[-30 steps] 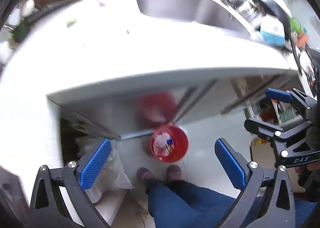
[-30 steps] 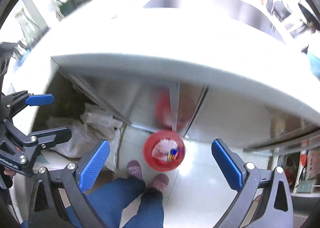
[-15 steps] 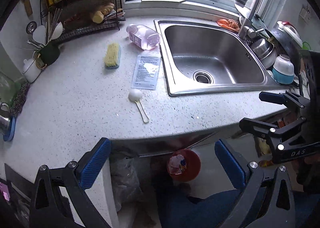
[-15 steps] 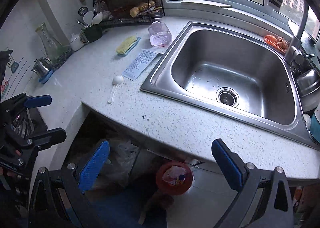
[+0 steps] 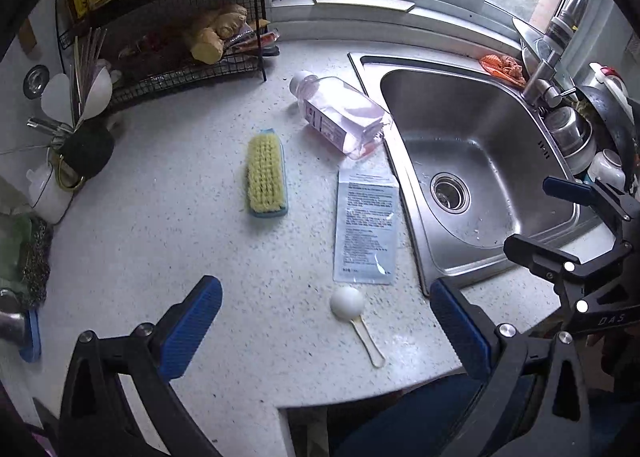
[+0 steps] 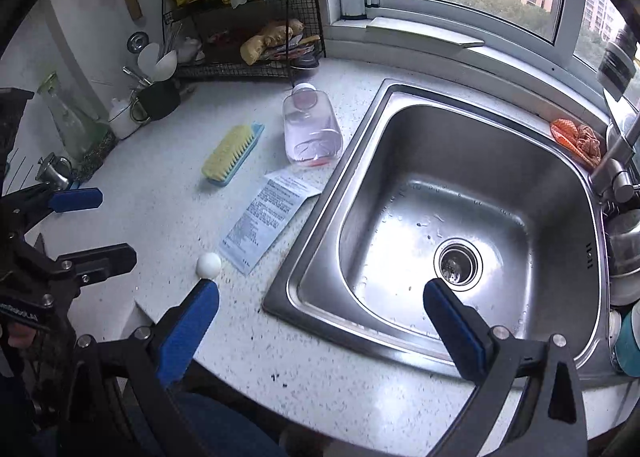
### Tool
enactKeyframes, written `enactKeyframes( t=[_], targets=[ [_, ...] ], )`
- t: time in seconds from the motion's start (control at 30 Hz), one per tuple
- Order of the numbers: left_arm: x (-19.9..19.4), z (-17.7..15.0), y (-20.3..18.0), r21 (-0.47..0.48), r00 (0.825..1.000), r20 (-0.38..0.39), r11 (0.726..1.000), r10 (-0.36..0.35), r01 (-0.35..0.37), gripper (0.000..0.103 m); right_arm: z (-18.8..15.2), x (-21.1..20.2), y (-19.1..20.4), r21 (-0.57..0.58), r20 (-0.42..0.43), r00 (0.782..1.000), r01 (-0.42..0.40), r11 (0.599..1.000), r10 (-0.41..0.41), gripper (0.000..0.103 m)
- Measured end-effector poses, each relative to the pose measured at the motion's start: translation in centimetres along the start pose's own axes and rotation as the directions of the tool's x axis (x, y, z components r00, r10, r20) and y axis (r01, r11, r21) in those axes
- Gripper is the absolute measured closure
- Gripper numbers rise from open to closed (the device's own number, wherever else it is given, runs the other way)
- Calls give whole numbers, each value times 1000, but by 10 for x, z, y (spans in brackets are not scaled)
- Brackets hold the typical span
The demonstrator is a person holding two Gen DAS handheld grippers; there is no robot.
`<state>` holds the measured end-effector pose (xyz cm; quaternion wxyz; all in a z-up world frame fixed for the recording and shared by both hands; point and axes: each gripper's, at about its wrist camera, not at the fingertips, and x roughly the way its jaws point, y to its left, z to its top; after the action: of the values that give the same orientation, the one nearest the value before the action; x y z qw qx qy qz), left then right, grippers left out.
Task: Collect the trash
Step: 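Raise both tools back up toward the counter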
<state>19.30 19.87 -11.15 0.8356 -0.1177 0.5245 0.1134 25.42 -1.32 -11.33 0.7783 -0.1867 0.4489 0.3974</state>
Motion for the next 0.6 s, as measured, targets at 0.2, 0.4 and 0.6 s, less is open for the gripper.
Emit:
enactKeyframes(
  t=[0.2,0.4,0.6],
  targets=[
    [36,31,21,21,999,-40,999,-24,25,0,28,28,0,26,-38,999,31,999,-30,1],
    [72,53,41,32,995,-91,998,-44,47,0,46,63,2,43,-118,992,50,998,-44,1],
    [104,64,61,-3,987,-143,997,-73,73,0,56,93,4,58,-193,979,78,995,-66,1]
  ],
)
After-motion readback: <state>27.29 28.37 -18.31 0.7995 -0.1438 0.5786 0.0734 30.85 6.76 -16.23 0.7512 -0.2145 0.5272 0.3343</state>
